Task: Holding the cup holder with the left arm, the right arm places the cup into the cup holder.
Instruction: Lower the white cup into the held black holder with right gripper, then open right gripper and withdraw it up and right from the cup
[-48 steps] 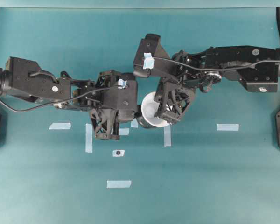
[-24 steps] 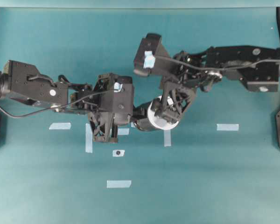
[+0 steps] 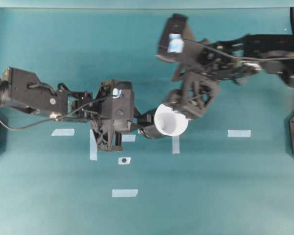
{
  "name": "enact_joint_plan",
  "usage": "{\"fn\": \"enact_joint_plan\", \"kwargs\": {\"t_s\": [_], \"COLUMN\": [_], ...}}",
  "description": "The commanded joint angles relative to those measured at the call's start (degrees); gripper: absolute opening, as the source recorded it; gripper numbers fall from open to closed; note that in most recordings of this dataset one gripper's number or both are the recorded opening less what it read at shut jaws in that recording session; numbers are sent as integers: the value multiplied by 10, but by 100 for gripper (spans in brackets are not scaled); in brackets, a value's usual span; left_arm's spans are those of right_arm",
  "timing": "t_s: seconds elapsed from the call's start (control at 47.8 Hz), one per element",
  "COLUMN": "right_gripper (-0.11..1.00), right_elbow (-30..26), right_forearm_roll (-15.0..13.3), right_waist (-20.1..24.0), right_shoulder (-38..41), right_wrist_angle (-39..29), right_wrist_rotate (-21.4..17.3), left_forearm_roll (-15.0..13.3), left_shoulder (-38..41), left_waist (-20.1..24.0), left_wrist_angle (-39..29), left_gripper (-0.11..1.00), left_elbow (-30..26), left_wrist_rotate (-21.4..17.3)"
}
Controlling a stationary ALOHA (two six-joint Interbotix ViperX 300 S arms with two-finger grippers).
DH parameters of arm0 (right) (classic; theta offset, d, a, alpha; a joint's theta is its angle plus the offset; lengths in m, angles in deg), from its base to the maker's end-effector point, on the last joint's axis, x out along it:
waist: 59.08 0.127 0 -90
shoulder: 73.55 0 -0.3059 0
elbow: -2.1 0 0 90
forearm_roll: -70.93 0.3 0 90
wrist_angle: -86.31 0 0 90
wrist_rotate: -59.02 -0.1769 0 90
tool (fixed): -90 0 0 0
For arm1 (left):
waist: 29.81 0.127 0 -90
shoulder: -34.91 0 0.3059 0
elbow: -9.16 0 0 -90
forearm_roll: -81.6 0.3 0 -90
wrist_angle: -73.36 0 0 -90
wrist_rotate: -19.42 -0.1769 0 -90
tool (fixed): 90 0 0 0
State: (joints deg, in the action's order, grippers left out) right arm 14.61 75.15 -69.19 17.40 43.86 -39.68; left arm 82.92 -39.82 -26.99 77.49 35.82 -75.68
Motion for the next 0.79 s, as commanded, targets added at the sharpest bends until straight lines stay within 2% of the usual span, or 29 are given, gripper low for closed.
{"fn": "enact_joint_plan", "kwargs": {"t_s": [0.0, 0.251, 0.564, 0.773], "right_gripper": [90, 90, 90, 90], "right_elbow": [6, 40, 71, 83], "right_forearm_roll": [0, -1, 0, 2], "right_waist": [-2, 0, 8, 8], "right_shoulder": [-81, -98, -100, -100], "right_wrist_angle": [5, 20, 91, 105], "right_wrist_rotate": [-12, -60, -67, -68], "left_forearm_roll": [2, 2, 2, 2], "left_shoulder": [-3, 22, 38, 36], "left_waist": [-2, -2, -2, -2], "left_wrist_angle": [36, 66, 62, 38], "left_gripper": [27, 27, 27, 27], "left_elbow": [-1, 3, 5, 12], "left_wrist_rotate": [14, 25, 25, 25]}}
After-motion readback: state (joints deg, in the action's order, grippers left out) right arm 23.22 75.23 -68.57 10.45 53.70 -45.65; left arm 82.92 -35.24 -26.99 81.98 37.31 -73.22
